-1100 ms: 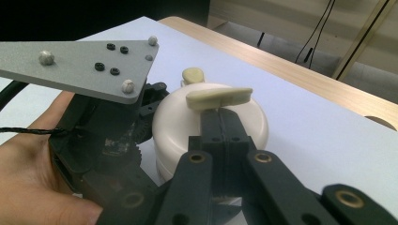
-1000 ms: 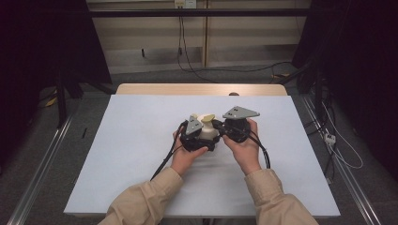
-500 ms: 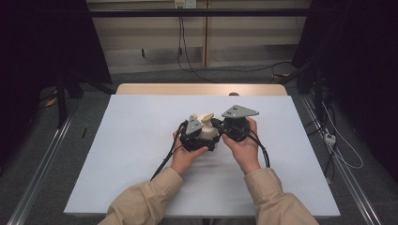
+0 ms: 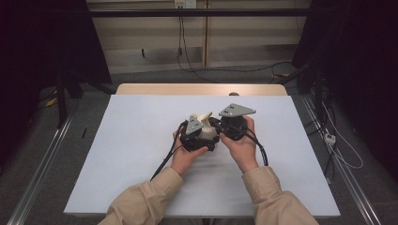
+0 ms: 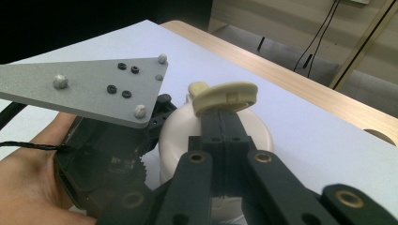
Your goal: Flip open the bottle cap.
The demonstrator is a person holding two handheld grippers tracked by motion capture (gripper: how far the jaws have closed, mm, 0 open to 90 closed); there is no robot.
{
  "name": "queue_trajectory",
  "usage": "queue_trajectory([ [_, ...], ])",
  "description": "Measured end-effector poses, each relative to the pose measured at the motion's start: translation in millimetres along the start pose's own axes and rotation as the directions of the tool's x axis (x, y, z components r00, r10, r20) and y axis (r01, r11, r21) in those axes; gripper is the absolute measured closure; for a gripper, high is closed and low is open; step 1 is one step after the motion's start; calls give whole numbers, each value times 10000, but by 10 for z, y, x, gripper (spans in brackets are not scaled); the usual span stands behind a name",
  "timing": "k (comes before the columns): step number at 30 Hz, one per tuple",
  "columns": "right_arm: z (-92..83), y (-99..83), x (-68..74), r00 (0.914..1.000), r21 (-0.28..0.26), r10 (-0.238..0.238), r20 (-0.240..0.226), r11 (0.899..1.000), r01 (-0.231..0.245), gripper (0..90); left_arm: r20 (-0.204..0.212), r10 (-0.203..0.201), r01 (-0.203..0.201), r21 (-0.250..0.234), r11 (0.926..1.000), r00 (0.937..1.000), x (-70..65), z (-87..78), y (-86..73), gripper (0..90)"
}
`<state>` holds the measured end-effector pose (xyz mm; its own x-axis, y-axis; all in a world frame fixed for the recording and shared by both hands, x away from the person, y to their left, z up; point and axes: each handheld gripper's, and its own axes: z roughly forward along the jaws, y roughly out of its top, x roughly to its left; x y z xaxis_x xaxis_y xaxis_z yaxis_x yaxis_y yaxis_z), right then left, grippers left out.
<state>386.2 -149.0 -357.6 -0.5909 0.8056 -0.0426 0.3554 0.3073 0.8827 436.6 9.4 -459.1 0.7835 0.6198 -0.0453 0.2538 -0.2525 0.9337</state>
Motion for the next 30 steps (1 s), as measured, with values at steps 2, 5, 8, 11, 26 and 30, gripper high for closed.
queue_trajectory([
  [2,2,3,1,10000,9,-8,13,10000,8,900,12,19,-19,3,10000,10000,2,0,0,45],
  [5,2,13,3,10000,7,-15,12,10000,15,900,7,-16,16,-11,10000,10000,-1,1,0,45],
  [8,3,26,4,10000,-15,-18,15,10000,18,900,2,-4,4,0,10000,10000,0,0,0,45],
  [11,7,31,8,10000,-2,-41,1,10000,41,900,2,-1,1,7,10000,10000,0,0,0,45],
  [26,33,45,9,10000,7,-94,31,10000,94,900,-17,-27,27,-11,10000,10000,-2,1,-1,45],
  [30,43,42,9,9999,11,-109,40,9999,108,900,-8,-33,33,-4,10000,10000,-2,1,-1,45],
])
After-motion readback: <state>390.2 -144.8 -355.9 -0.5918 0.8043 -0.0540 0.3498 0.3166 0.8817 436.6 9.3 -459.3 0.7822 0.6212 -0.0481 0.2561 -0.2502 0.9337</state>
